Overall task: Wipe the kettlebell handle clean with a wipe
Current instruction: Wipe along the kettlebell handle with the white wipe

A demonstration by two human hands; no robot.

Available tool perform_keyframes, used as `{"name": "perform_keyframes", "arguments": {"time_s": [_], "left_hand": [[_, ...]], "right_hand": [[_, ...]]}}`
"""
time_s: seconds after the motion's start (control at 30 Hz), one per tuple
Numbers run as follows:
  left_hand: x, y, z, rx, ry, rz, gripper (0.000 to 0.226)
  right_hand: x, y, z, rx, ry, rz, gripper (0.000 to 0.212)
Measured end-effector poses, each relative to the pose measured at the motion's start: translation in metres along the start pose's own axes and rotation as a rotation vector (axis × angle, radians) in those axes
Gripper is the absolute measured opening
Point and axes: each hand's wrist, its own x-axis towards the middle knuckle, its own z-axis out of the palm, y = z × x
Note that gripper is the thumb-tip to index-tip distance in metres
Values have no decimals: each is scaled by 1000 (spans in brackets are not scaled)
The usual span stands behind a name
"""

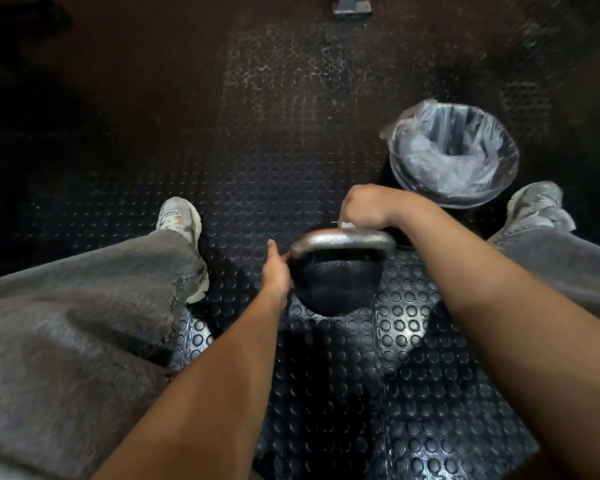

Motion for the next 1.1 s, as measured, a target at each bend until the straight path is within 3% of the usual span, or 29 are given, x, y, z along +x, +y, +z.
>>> {"name": "perform_keyframes", "arguments": {"time_s": [0.23,0.43,0.5,0.73,0.83,0.93,1.1], "left_hand": [[0,2,1,-11,4,-4,66],[-5,2,2,6,7,10,64],[-6,4,3,-3,-2,2,61],[-1,-1,1,-17,-3,4,70],[-1,-2,0,1,5,14,68],[-2,0,1,-2,5,2,66],[-6,3,4,-37,4,-13,68]], "right_hand": [[-11,-5,-11,118,-9,-111,35],[-5,7,-8,-228,-35,-10,37],[1,-1,-6,-127,-53,27,35],[-16,-3,-8,66,-31,-147,35],[-16,8,-10,-63,14,-57,35],[-1,7,-5,-230,-54,-33,35],[0,-13,-10,-74,-84,-115,37]]}}
